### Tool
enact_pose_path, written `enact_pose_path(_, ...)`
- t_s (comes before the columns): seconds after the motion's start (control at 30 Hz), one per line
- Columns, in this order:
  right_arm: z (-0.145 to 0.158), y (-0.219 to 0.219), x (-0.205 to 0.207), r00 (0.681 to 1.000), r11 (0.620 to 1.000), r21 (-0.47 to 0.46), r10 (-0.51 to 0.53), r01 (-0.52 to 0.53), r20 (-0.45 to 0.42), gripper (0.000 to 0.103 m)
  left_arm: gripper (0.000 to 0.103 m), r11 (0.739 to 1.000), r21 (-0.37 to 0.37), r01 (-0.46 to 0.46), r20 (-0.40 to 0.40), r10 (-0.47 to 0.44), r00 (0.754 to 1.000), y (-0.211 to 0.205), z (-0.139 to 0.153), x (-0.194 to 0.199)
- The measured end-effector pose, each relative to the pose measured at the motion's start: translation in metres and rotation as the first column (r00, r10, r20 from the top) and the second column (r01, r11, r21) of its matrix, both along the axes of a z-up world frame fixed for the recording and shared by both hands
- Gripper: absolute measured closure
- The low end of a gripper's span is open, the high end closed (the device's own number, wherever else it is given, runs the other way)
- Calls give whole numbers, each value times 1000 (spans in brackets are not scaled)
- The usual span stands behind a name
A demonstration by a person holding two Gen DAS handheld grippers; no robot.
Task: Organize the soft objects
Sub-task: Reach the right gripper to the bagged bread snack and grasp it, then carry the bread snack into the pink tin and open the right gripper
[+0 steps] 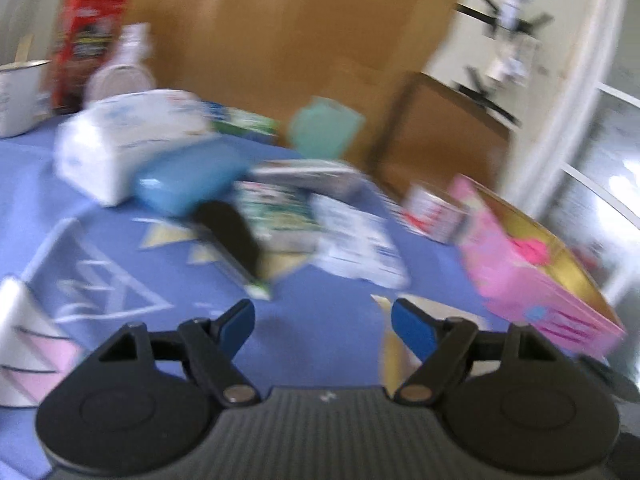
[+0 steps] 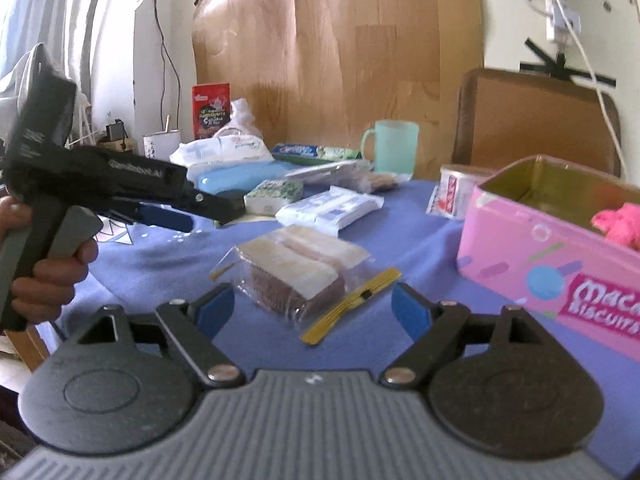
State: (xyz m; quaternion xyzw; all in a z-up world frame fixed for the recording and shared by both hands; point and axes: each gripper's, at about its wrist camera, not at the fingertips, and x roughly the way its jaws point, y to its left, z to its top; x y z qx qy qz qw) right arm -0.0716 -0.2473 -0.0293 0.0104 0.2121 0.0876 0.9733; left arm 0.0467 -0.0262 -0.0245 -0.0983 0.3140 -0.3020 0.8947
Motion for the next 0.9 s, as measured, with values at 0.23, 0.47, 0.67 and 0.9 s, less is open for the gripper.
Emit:
enact_pose_path(0.23,-4,10,10,999,1000,-24,19,-20,-41,19,32,985,31,168,-61,-166,984,-48,-4,0)
enact_pose_path(0.47,-5,15,20,998,999,-34,-2,-1,-65,48,46,977,9,211,-69,-210,975,-61,-2,-7)
enact_pose_path(0.67,14,2,-3,991,994,-49,-89,94,97,51,46,964,-15,267,38,-267,963,-82,39,-14)
enact_pose_path(0.9,37,-46,-23,932,947,-99,-276,305,236,51,46,913,11,407,149,-404,903,-169,75,-17)
